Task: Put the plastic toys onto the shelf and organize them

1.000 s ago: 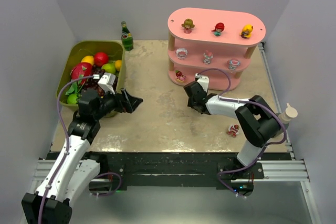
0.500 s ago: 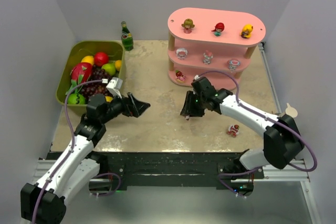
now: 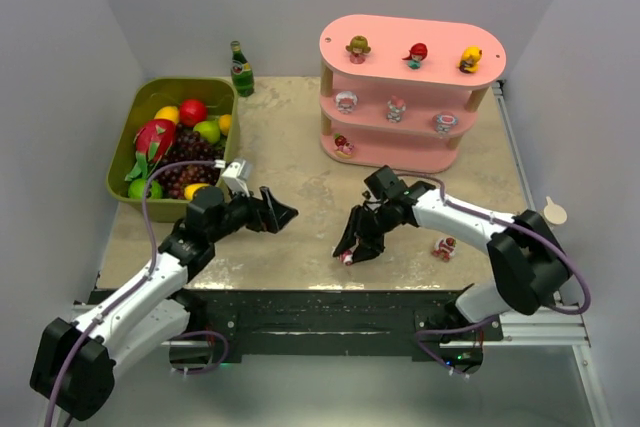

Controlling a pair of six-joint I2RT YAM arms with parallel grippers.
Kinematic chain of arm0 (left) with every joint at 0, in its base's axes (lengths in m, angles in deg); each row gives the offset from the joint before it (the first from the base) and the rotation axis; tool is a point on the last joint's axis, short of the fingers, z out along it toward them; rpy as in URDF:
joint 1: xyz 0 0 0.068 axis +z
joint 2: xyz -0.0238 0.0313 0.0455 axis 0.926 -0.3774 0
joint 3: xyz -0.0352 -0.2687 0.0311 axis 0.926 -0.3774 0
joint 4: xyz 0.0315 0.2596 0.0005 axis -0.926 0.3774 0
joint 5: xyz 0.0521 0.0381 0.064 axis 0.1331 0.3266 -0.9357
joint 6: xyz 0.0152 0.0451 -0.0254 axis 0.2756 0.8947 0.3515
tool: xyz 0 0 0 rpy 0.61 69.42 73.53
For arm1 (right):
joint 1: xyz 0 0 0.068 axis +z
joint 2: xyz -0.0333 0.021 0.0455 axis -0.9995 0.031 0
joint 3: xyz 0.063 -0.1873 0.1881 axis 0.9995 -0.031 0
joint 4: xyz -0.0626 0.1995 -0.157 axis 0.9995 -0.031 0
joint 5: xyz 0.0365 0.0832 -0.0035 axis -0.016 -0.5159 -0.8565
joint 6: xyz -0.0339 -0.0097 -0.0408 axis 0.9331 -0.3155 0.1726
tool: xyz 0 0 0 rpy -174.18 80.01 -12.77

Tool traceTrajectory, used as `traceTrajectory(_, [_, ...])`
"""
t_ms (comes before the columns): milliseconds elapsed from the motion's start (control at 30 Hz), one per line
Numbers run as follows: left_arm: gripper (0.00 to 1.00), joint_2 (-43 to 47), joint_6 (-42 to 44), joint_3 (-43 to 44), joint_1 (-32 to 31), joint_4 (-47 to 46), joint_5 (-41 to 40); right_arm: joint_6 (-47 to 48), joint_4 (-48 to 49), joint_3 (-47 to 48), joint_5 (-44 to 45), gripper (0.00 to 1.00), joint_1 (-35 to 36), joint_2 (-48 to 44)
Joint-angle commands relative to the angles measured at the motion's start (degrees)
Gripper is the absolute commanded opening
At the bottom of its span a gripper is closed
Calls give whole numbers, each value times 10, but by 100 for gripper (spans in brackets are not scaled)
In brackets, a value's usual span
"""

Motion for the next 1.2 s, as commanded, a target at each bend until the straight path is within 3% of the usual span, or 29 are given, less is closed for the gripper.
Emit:
traceTrajectory(0, [97, -13, -2, -13, -21, -35, -46, -86, 19, -36, -107, 0, 2, 20])
traceTrajectory(267, [97, -20, 4, -29, -36, -52, -70, -86, -11, -9, -123, 0, 2, 72])
traceTrajectory(400, [97, -20, 6, -36, -41, -60, -79, -86, -3, -9, -128, 7, 2, 93])
traceTrajectory(700, [97, -32, 12, -49, -47, -80, -75, -86, 13, -9, -131, 11, 2, 141])
traceTrajectory(900, [97, -34, 11, -52, -49, -85, -79, -61, -23, 25, -113, 37, 2, 171])
traceTrajectory(1167, [98, -38, 15, -53, -49, -80, -92, -54, -49, 59, -88, 50, 1, 189])
